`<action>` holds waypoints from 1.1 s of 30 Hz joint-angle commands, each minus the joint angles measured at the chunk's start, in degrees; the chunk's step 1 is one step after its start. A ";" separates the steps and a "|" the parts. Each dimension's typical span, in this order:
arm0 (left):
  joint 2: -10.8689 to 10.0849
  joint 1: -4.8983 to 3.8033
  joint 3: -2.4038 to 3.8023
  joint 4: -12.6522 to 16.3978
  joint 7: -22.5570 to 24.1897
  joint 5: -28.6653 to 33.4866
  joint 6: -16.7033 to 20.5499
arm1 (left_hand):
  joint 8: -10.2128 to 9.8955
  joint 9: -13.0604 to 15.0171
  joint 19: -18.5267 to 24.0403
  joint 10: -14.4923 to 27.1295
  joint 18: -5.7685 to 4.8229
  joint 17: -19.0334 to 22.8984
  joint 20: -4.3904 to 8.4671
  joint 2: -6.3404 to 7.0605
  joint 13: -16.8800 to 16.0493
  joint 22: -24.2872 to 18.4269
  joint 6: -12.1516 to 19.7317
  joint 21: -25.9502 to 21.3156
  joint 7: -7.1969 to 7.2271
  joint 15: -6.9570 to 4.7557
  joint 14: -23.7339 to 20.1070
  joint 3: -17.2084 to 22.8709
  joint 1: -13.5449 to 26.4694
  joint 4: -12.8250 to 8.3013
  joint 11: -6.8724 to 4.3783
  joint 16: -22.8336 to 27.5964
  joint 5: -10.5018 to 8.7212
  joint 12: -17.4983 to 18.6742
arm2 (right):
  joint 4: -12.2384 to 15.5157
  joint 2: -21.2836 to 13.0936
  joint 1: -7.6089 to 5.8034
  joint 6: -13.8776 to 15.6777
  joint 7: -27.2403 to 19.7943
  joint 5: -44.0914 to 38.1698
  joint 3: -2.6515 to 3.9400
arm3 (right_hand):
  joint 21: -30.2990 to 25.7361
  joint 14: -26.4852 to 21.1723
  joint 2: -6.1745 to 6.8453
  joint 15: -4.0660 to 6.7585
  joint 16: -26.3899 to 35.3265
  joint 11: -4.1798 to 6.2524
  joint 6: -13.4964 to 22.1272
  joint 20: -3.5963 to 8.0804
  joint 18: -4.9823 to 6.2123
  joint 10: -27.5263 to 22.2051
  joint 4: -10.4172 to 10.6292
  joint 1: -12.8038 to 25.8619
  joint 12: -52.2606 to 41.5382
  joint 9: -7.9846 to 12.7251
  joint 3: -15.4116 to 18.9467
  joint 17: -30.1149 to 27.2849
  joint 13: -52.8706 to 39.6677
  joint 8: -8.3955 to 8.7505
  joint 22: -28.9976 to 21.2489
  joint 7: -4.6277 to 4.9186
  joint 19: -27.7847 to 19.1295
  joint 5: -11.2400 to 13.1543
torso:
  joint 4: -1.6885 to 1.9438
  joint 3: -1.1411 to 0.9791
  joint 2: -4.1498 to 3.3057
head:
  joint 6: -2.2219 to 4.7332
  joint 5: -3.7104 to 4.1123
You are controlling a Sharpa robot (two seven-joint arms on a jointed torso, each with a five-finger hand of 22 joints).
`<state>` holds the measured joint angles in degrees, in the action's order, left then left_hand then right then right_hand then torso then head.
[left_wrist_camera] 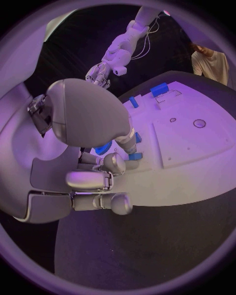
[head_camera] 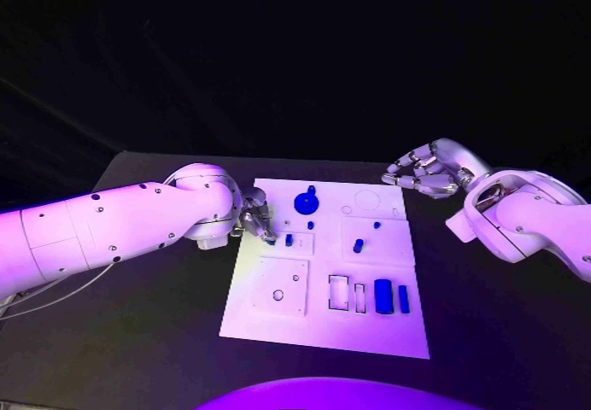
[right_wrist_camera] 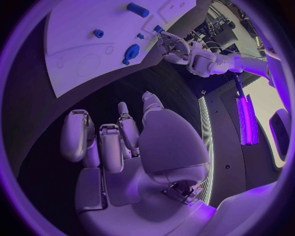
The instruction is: Assemble the parts on the task board
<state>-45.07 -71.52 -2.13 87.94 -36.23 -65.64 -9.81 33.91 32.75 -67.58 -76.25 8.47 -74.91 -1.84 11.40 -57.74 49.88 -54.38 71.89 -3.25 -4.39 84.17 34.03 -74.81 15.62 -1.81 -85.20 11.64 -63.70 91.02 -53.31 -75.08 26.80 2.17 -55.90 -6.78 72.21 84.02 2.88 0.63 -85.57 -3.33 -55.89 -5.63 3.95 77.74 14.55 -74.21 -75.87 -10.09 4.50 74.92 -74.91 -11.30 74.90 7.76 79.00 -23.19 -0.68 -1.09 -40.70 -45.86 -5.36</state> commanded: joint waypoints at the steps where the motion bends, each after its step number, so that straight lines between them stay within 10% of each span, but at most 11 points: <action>1: 0.41 0.14 -0.11 0.03 -0.11 0.01 -1.64 | 0.35 0.10 -0.43 -0.43 -0.79 -7.25 0.17 -0.49 -0.07 0.14 -0.93 0.24 0.77 -0.43 3.76 7.51 -0.19 -7.20 0.09 -0.29 0.03 -0.38 | 0.11 -0.03 0.03 -0.39 -0.04 -0.54 0.02 | -0.22 3.89 -0.39 0.39 0.37 0.27 0.40 0.42 0.58 -0.06 0.06 0.04 -0.18 -0.02 0.18 6.28 -0.02 -0.21 1.13 -0.06 0.02 -0.31 | -0.03 0.00 0.01 | -0.14 0.10; 33: 0.79 0.22 -0.17 -0.45 -0.55 -1.63 -2.60 | 1.96 0.32 -1.48 -2.26 -1.07 -7.48 0.57 -0.89 -2.29 1.48 -2.85 0.80 2.27 -1.27 3.92 2.25 8.15 -3.38 -1.02 -0.41 -0.28 -2.62 | 0.32 -0.28 0.02 -0.38 -0.40 -0.39 0.02 | -0.34 3.88 -0.21 0.42 0.42 0.28 0.49 0.46 0.59 -0.07 0.33 0.24 -0.17 -0.01 0.76 6.24 0.02 -0.45 1.12 -0.07 0.03 -0.47 | 0.06 -0.02 0.03 | -0.40 0.52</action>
<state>-44.46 -71.51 -2.13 87.38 -36.64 -66.65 -10.72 35.71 33.04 -68.61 -78.25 8.47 -74.95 -1.22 10.60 -60.00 51.32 -55.45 72.55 -2.21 -5.25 84.17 36.81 -67.36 12.17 -2.99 -85.42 11.59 -66.13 91.24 -53.56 -75.08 26.80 2.14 -55.91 -6.77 72.21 84.03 2.88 0.63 -85.53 -3.33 -55.89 -5.63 3.95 77.73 14.83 -74.21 -75.87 -10.09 4.78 74.93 -74.90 -11.52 74.93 7.76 79.00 -23.43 -0.64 -1.13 -40.67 -46.31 -4.92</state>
